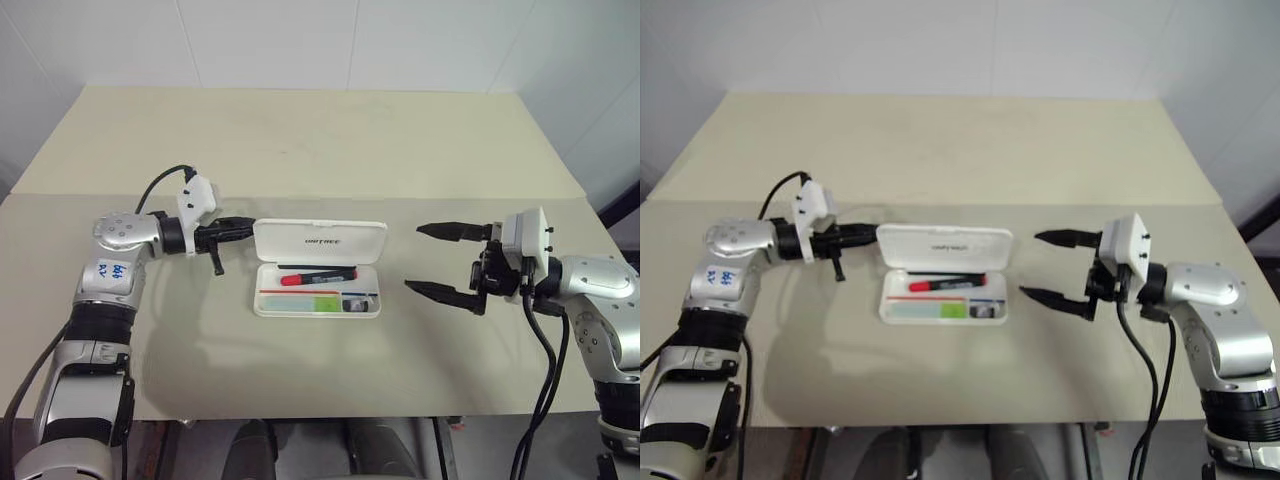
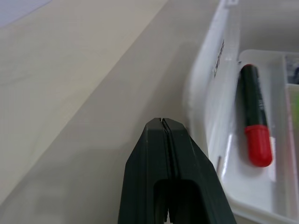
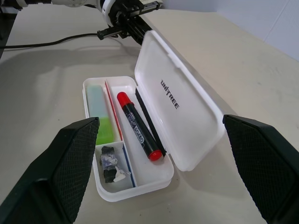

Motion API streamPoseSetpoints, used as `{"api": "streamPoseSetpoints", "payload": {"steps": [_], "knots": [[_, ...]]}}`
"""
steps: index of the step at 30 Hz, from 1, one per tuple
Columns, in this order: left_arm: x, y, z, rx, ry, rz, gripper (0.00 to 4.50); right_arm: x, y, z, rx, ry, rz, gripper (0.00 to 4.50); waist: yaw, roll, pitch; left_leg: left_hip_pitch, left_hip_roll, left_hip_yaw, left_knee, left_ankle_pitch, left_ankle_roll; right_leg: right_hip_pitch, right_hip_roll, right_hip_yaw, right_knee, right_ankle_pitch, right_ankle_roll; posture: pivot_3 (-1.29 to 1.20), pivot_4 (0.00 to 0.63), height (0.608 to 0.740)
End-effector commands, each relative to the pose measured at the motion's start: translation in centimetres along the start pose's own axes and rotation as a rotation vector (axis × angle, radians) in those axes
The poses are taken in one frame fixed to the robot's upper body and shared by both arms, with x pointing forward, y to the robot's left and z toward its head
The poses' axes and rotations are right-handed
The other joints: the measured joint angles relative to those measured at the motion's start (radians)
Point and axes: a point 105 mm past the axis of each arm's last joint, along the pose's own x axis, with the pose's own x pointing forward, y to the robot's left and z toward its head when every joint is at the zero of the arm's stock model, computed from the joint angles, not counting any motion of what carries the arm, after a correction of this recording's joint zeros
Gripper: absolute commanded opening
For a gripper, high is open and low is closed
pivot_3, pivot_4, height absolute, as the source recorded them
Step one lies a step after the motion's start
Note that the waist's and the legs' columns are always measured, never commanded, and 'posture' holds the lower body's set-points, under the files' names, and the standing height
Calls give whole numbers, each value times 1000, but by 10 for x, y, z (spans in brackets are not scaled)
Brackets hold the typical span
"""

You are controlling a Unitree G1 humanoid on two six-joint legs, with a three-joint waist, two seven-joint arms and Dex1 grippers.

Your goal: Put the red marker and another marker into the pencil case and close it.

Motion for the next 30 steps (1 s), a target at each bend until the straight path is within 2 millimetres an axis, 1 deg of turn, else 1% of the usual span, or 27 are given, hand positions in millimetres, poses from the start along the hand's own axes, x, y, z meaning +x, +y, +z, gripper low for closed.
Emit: {"api": "streamPoseSetpoints", "payload": {"steps": [1,5,7,10,14,19,21,24,26,30], "knots": [[-3,-5,22,87,-90,-59,12,0,2,10,-40,-32,-1,4500,0,0,0,0,0,0,0,0,0,0,0,0,0,0,0,0,150,740],[-4,-23,29,122,-126,-170,12,0,2,9,-38,-36,-5,4500,-1,0,0,0,0,0,0,0,0,0,0,0,0,0,0,0,150,740],[1,-34,30,121,-129,-225,12,1,2,8,-37,-38,-8,4500,-1,0,0,0,0,0,0,0,0,0,0,0,0,0,0,0,150,740],[11,-54,26,107,-116,-301,12,4,2,7,-37,-43,-9,4500,0,0,0,0,0,0,0,0,0,0,0,0,0,0,0,0,150,740],[21,-67,12,56,-86,-320,12,6,4,8,-41,-50,-8,4500,-1,0,0,1,0,0,0,0,0,1,0,0,0,0,0,0,150,740],[36,-76,-9,7,-22,-290,12,11,8,17,-60,-76,-4,4500,-1,0,0,1,0,-1,0,0,0,1,0,0,0,0,0,0,150,740],[38,-76,-14,-3,1,-276,12,13,9,19,-64,-81,-7,4500,-1,0,0,1,0,-1,0,0,0,1,0,0,0,0,0,0,150,740],[48,-77,-26,-20,58,-253,12,16,12,21,-67,-89,-9,4500,-1,0,0,1,0,-1,0,0,0,1,0,0,0,0,0,0,150,740],[53,-80,-29,-26,82,-259,12,17,14,21,-67,-93,-9,4500,0,0,0,2,0,-1,0,0,0,3,0,0,0,0,0,0,150,740],[56,-85,-32,-32,120,-278,12,19,15,22,-67,-100,-16,4500,1,1,0,7,0,-2,0,0,0,10,0,0,-4,0,-1,0,150,740]]}}
